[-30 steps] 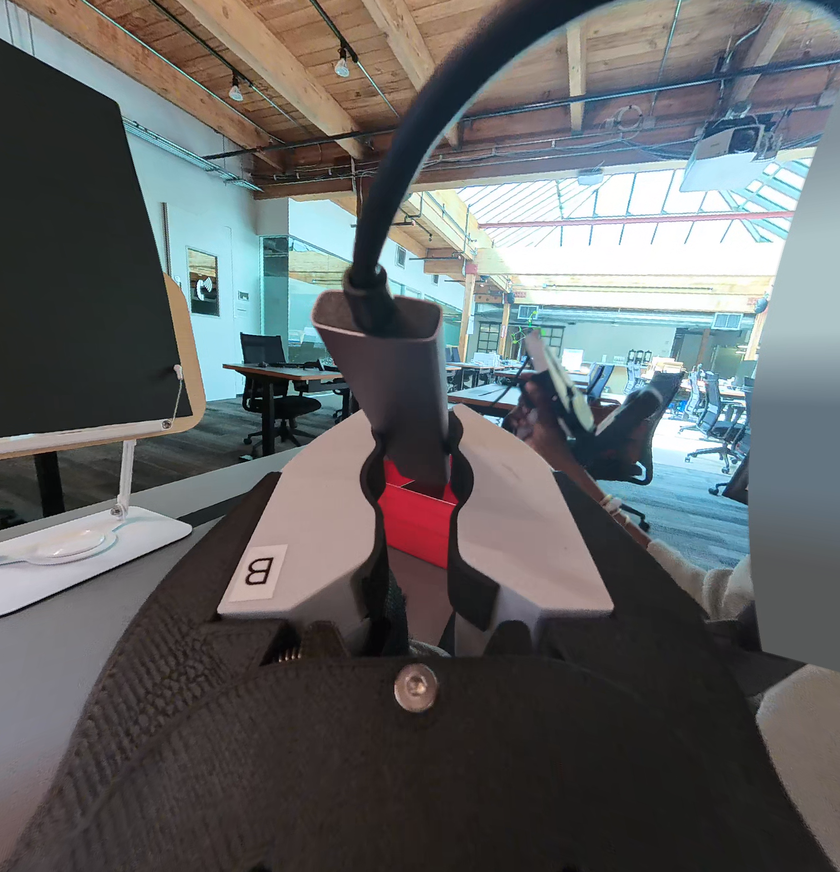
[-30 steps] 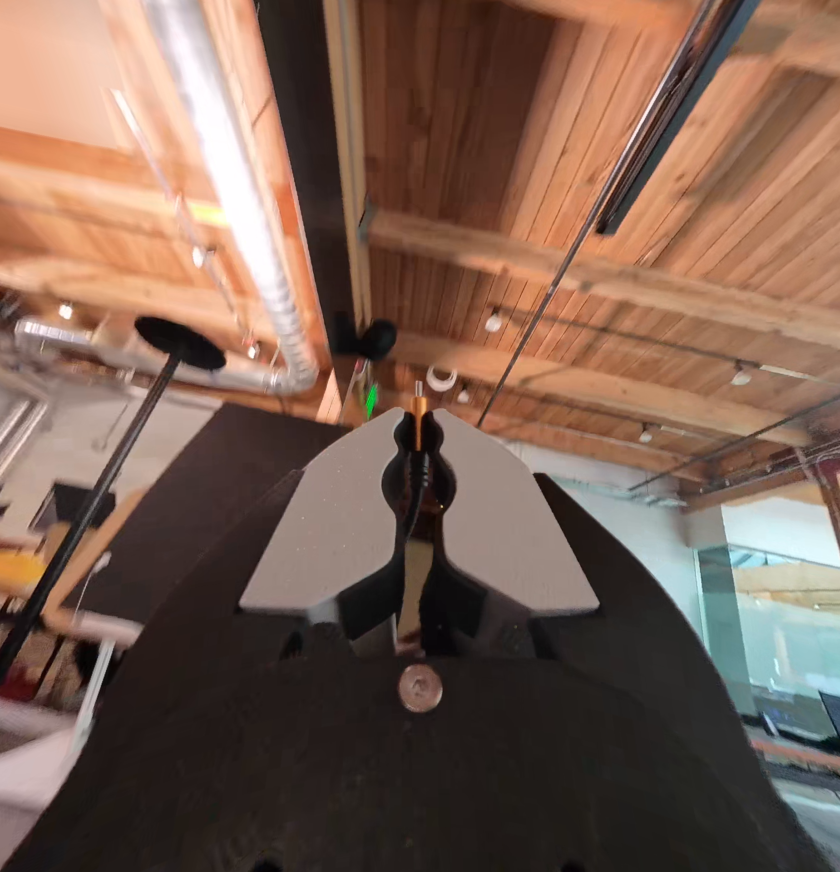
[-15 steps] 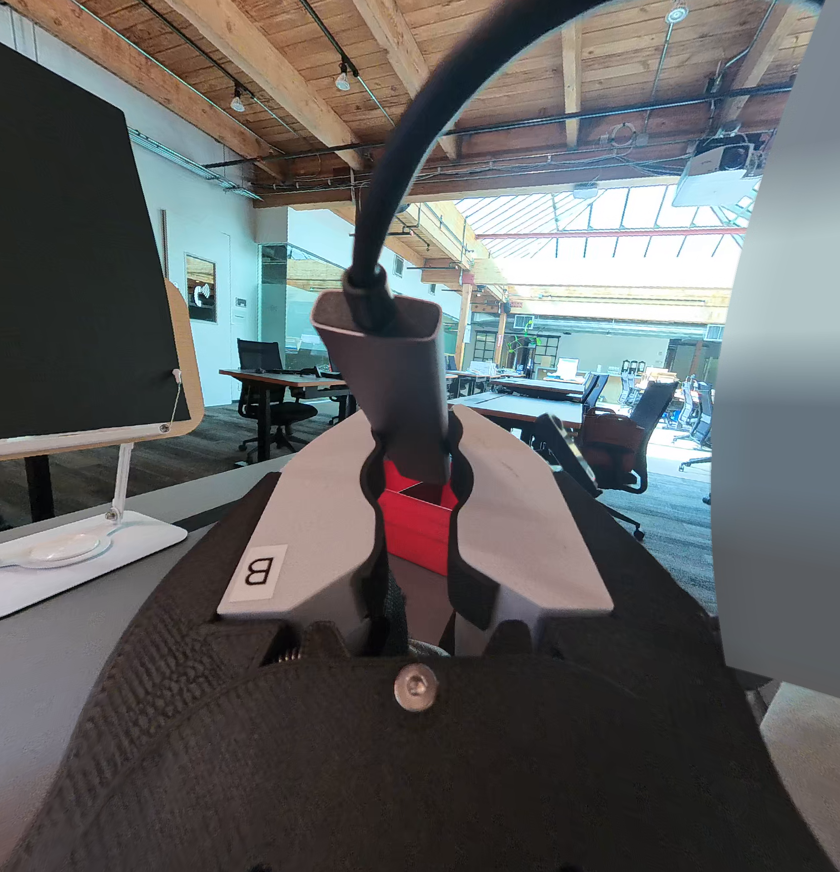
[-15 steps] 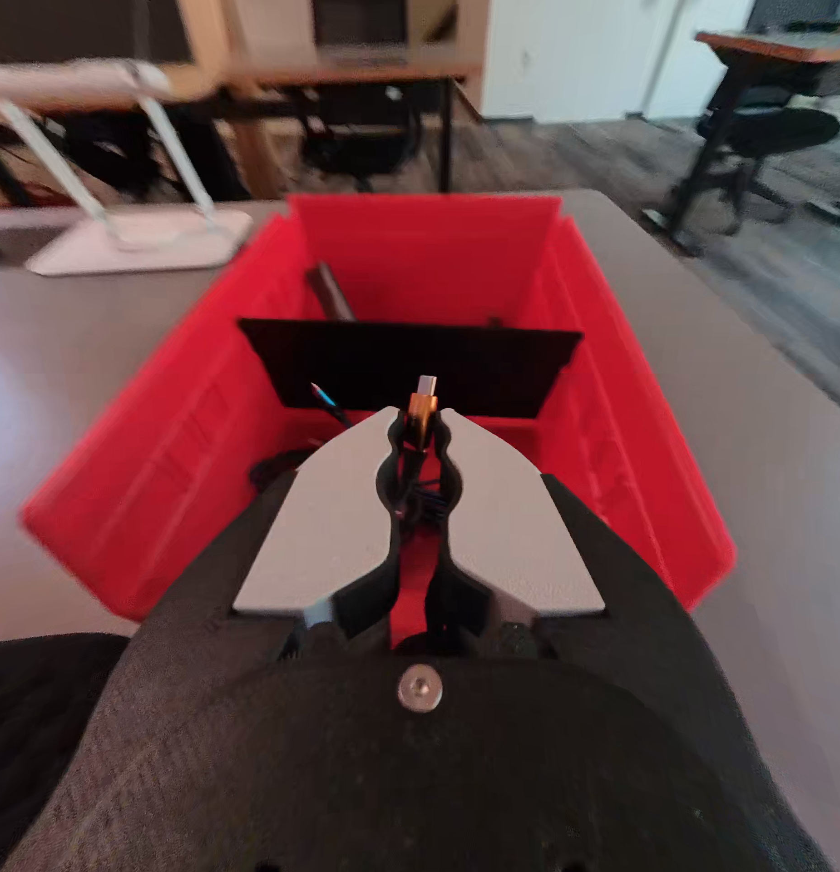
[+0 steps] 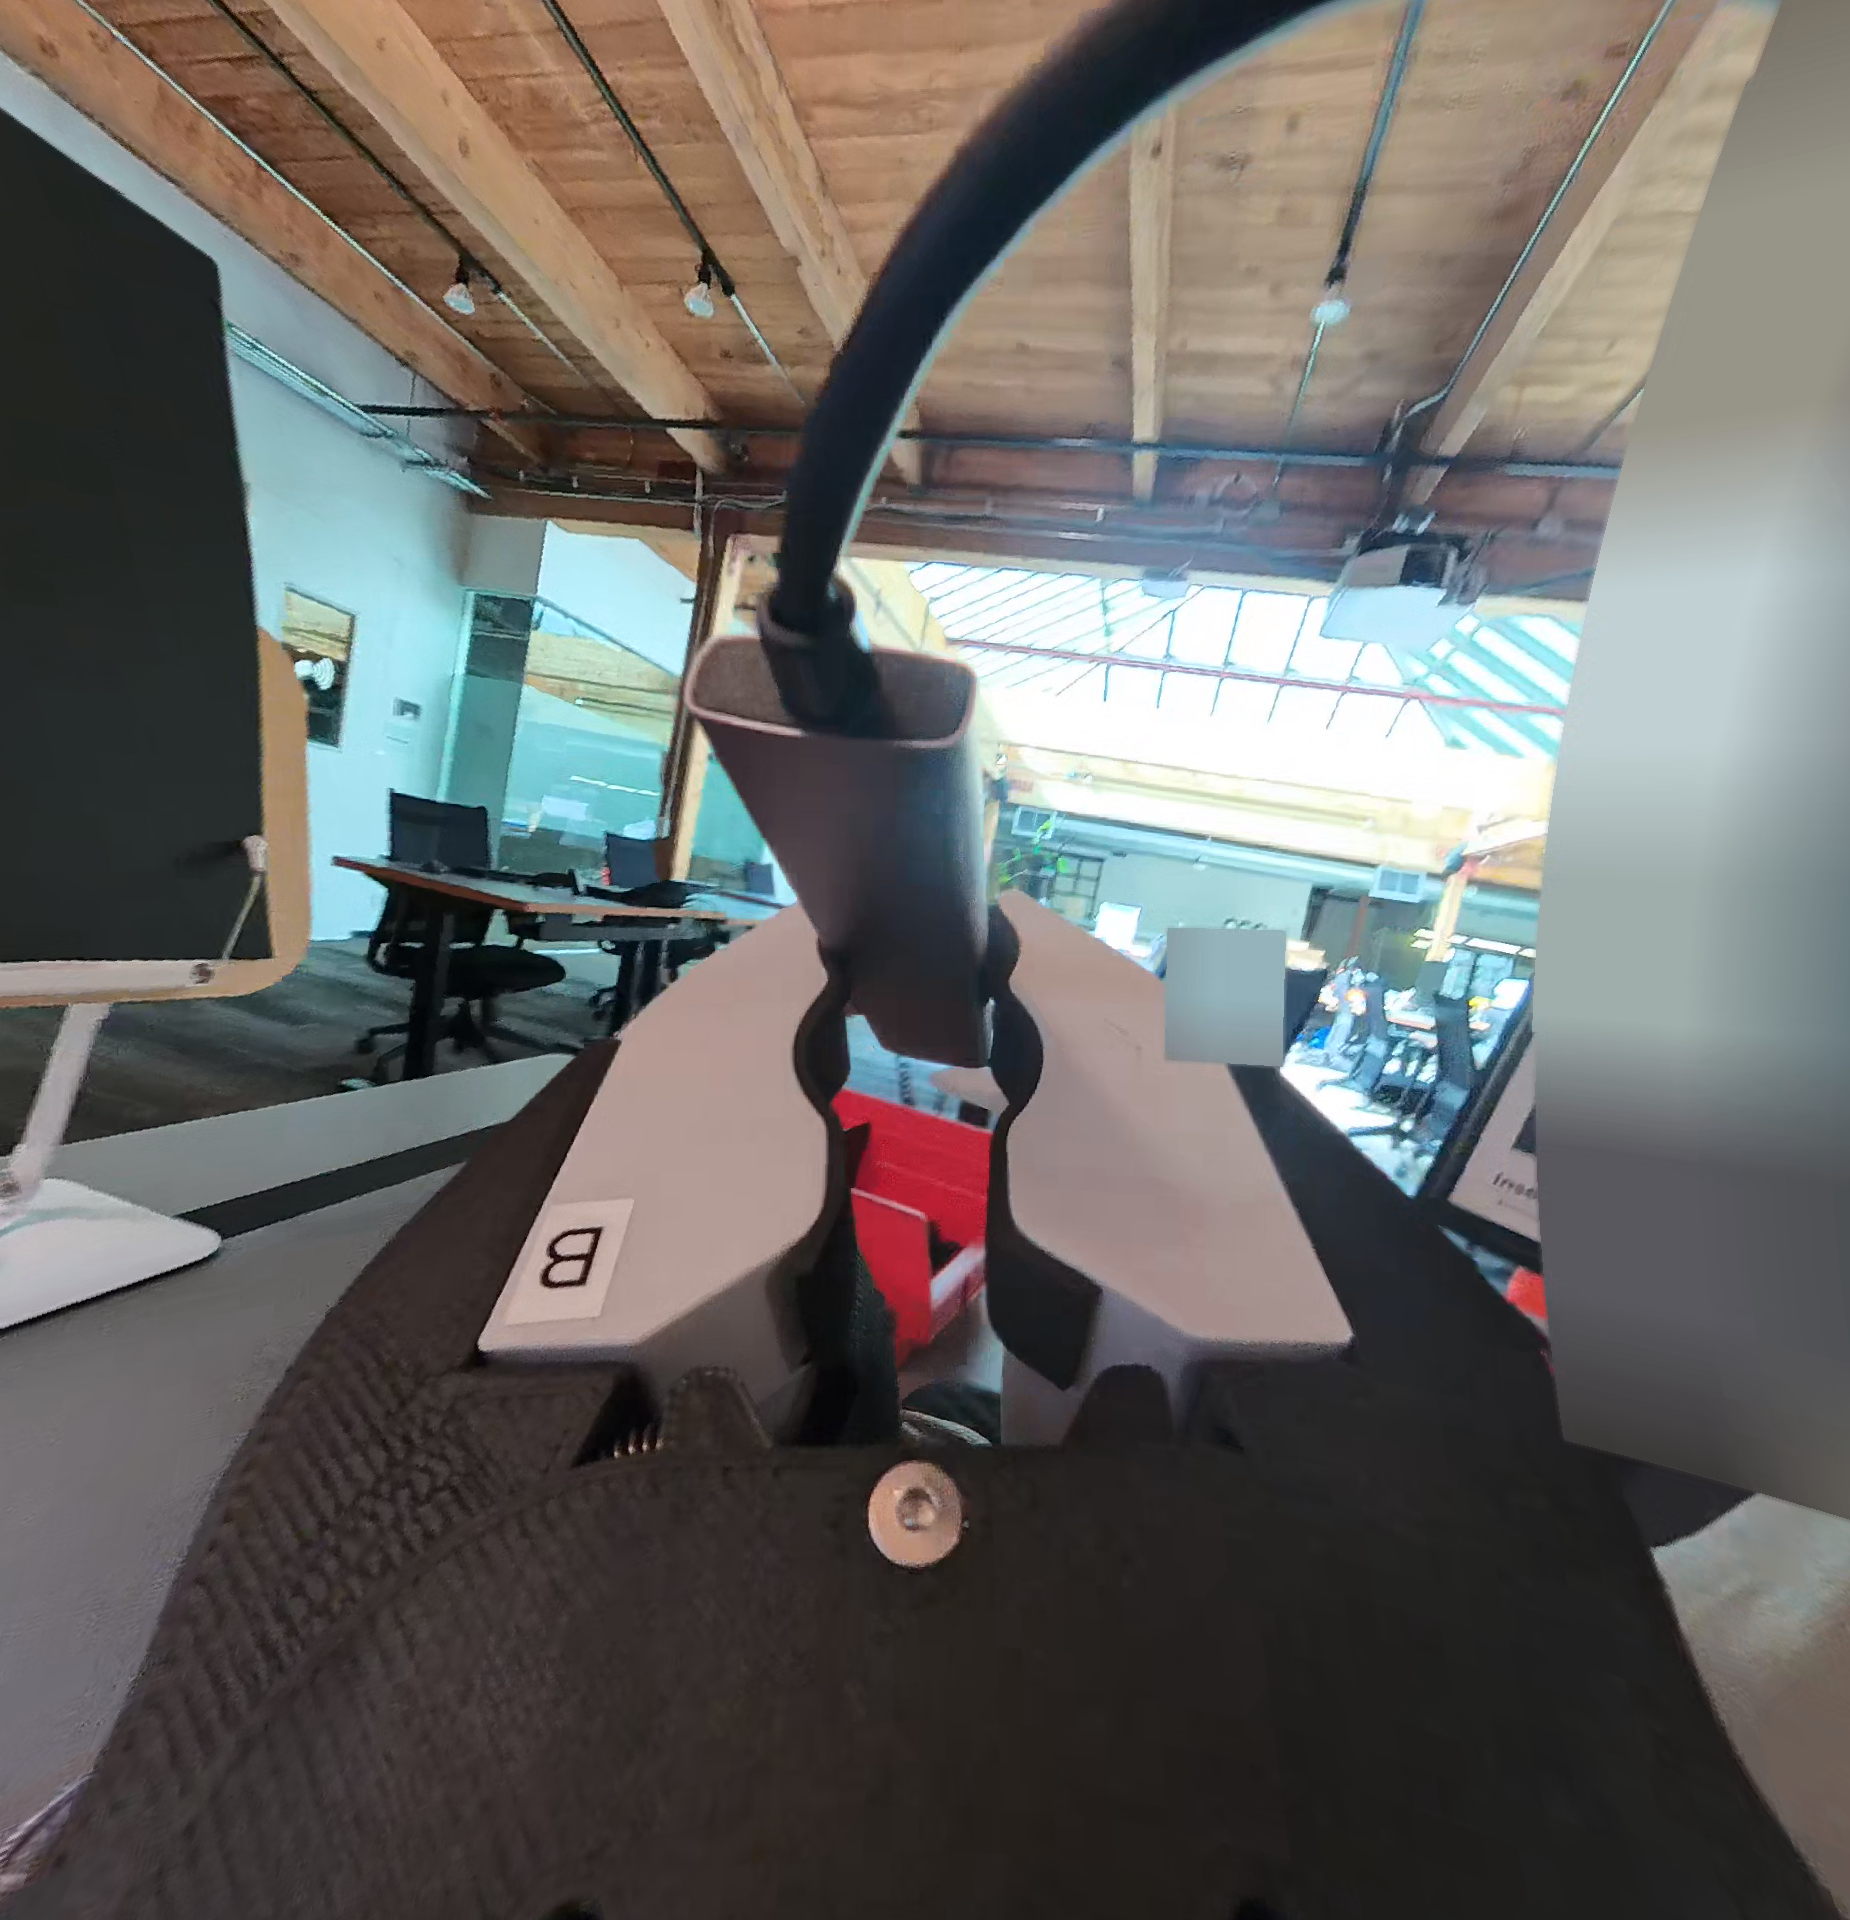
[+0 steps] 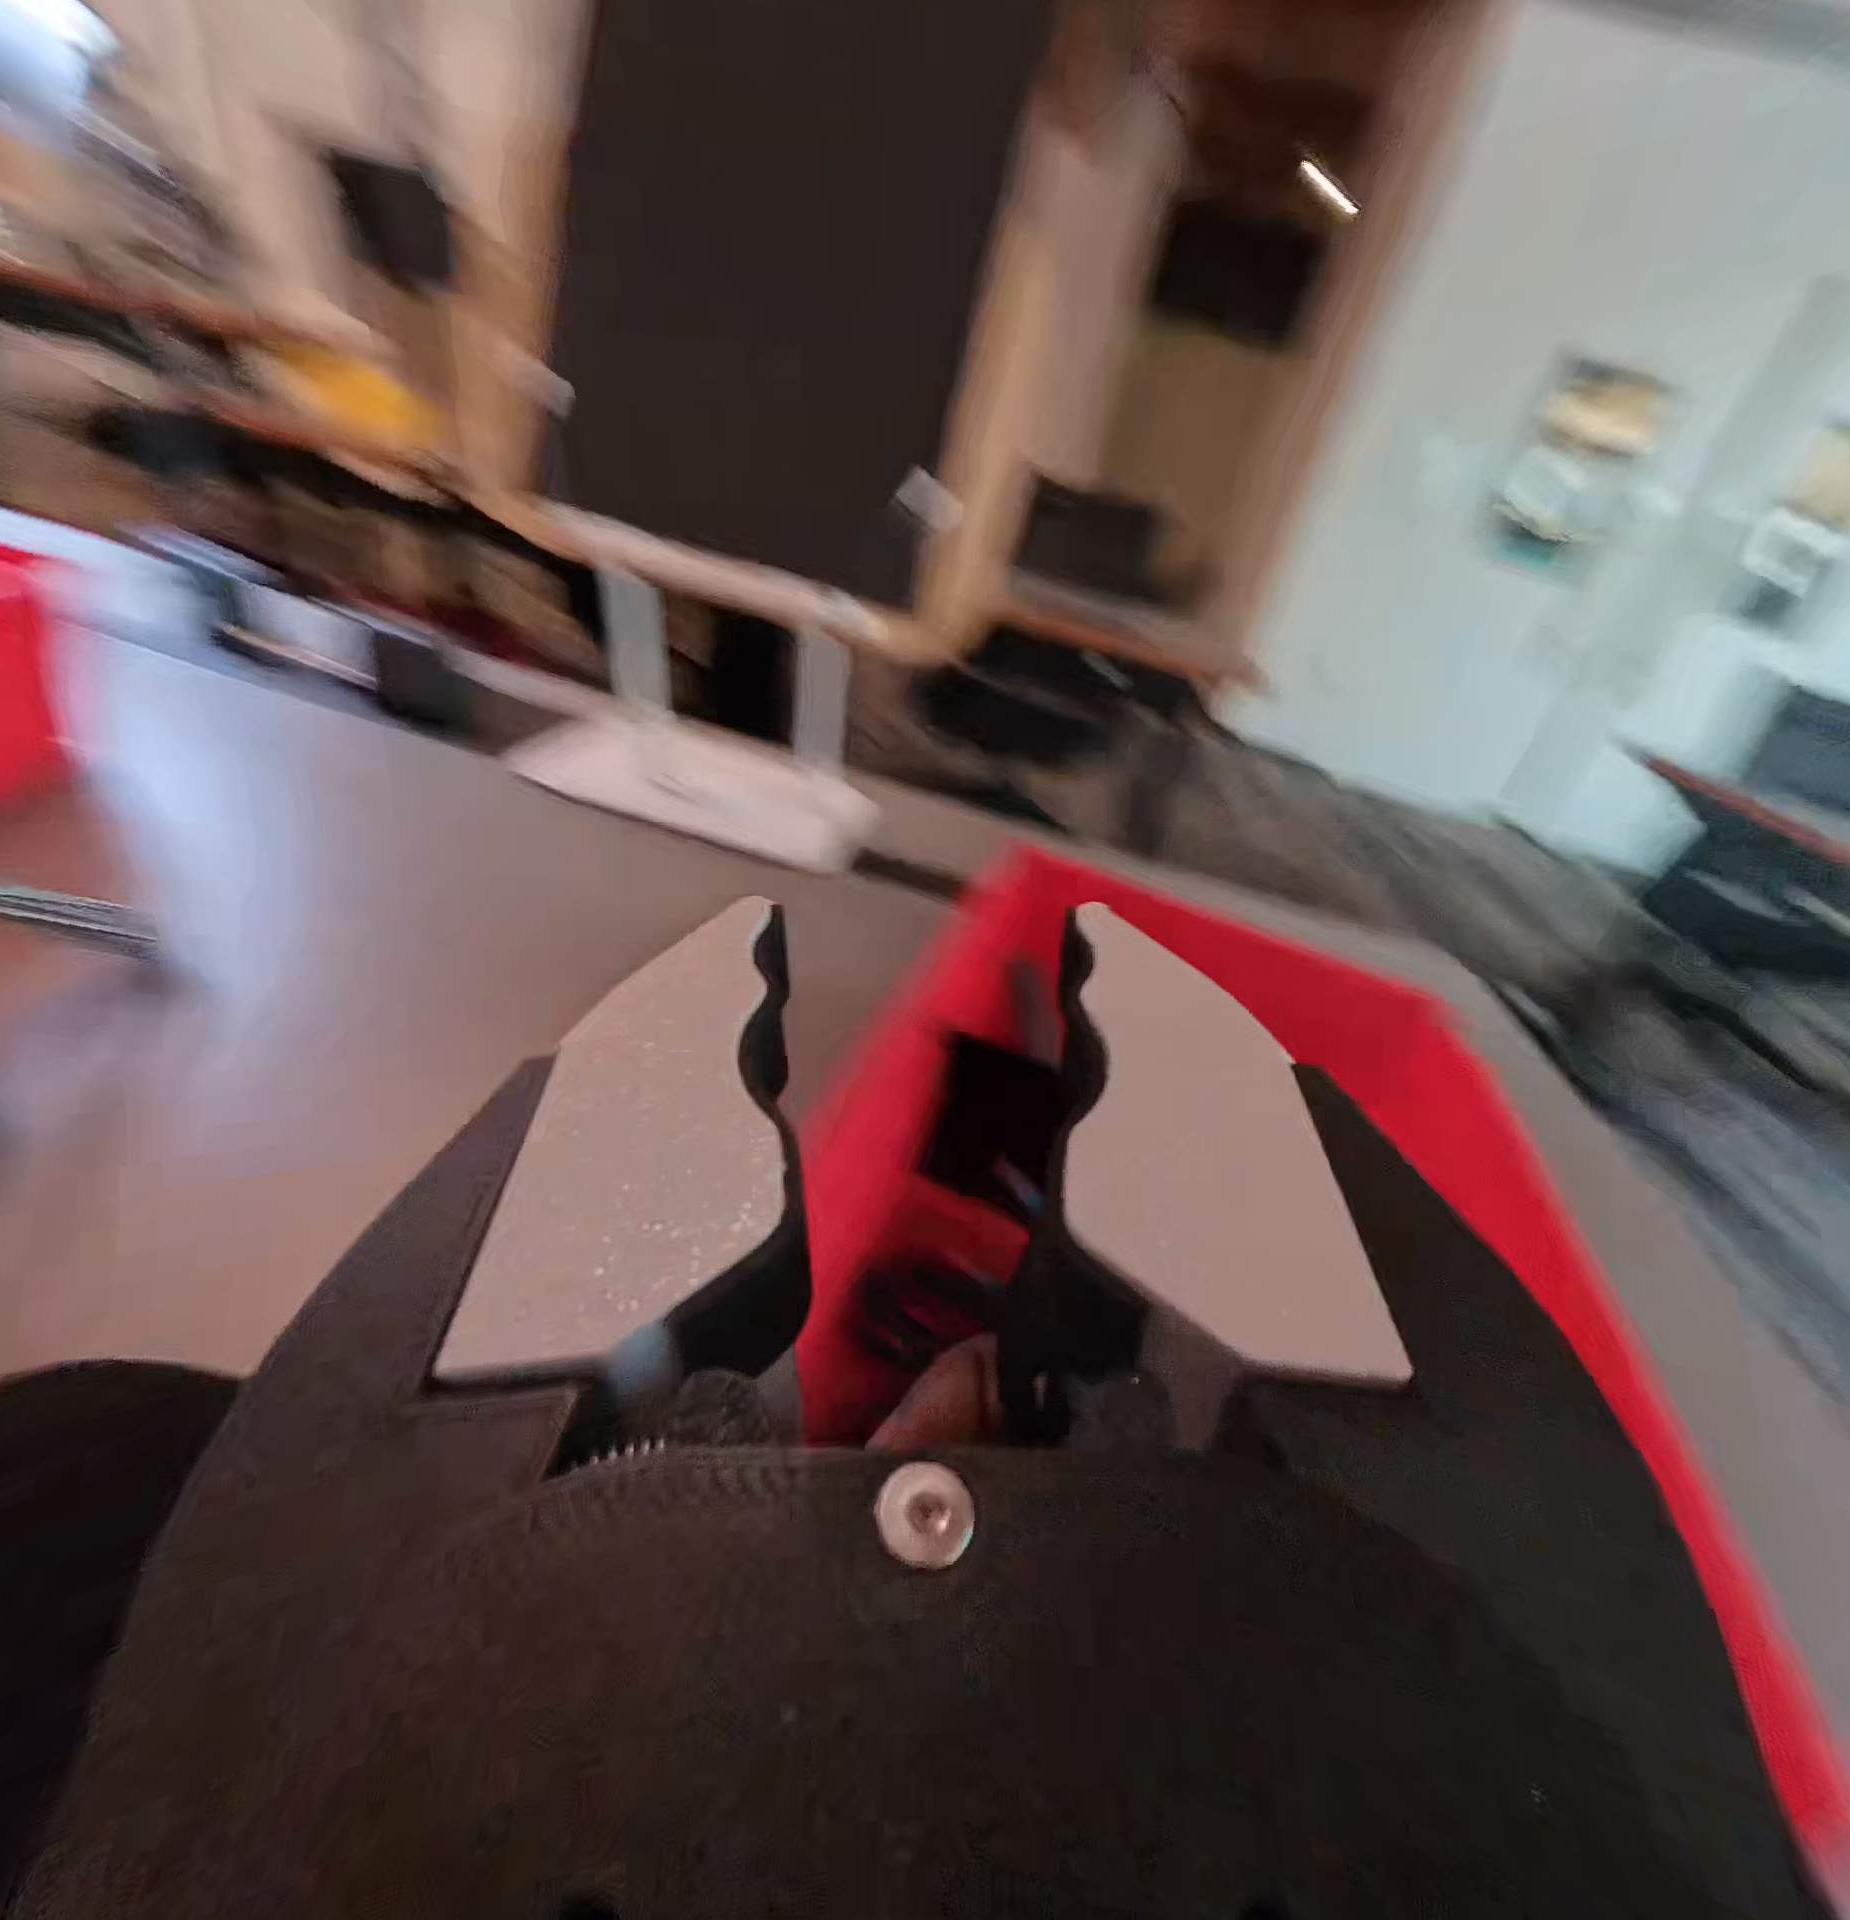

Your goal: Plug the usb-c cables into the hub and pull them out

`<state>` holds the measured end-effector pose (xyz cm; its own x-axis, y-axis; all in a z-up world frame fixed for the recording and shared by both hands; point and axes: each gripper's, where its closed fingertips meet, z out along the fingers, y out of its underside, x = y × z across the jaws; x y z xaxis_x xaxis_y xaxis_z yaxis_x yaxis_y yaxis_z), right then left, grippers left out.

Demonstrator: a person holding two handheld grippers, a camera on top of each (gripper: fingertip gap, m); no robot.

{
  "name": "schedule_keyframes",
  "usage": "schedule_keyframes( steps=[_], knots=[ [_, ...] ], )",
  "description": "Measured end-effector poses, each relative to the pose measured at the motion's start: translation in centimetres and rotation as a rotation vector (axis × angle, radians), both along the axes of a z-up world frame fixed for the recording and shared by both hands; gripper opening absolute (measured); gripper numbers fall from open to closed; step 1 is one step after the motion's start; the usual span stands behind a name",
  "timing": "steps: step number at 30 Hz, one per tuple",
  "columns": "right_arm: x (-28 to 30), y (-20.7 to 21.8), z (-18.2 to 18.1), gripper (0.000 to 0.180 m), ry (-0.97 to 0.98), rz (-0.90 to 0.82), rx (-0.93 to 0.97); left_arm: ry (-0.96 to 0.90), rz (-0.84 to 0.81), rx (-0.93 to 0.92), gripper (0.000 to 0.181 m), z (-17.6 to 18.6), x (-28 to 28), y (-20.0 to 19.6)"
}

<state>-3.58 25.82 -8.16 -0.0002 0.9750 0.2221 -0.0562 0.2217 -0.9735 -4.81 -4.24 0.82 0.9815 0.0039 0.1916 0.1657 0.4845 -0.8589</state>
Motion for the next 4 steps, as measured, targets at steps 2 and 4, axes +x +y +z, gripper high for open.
schedule_keyframes(
  steps=[2, 4],
  knots=[
    [0.3, -8.2, 2.4, 0.042, 0.101, 0.318, 0.002, -0.02, -0.027, 0.027, 0.023, 0.1, 0.0, -0.1],
    [1.2, -16.0, 3.6, 0.041, 0.16, 0.58, 0.012, -0.032, -0.044, 0.046, 0.023, 0.3, 0.2, -0.2]
  ],
)
